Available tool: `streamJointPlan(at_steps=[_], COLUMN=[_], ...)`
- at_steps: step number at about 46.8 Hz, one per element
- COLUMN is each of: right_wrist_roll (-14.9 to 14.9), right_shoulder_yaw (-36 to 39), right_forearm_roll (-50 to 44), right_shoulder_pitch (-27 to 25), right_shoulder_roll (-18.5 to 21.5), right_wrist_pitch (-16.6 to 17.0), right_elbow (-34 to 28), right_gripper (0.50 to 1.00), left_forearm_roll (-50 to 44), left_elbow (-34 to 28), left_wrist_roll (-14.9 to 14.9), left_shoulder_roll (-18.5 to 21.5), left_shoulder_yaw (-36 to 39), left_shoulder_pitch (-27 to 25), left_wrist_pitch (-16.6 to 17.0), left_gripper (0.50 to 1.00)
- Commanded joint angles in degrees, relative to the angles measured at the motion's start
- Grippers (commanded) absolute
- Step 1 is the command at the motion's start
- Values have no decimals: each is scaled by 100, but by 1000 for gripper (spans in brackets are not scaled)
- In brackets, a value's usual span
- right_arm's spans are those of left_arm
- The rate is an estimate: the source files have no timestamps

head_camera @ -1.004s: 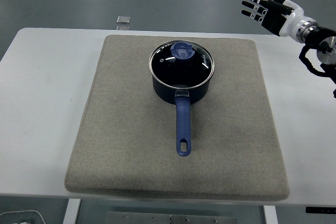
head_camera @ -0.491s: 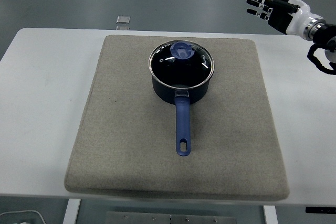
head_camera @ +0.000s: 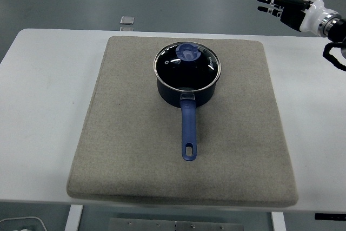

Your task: Lift the pot lid and place it to the right of the pot.

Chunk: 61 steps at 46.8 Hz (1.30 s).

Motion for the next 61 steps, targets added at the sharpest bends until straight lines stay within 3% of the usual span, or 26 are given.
streamJointPlan(at_steps=[1, 12, 31, 46, 61], right_wrist_roll=[2, 20, 64, 73, 108], right_shoulder_yaw=[18, -61, -1370, -1669, -2697], right_forearm_roll=[-308, -1170, -1698, -2840, -3007], right_shoulder_pitch=[34, 228, 1001, 1379, 2082], right_shoulder_roll=[79, 123, 123, 246, 308], right_wrist_pitch=[-26, -88, -26, 9, 202], right_elbow=[37, 257, 635, 1048, 1373], right_gripper=[917, 915, 915, 915, 915], left_forearm_roll=[0, 0, 0, 0, 0], left_elbow=[0, 0, 0, 0, 0], left_wrist_roll=[0, 0, 0, 0, 0], left_shoulder_roll=[0, 0, 0, 0, 0], left_shoulder_yaw=[0, 0, 0, 0, 0], left_shoulder_pitch=[0, 0, 0, 0, 9], left_wrist_pitch=[4, -4, 5, -4, 4], left_gripper=[1000, 1000, 1000, 1000, 1000])
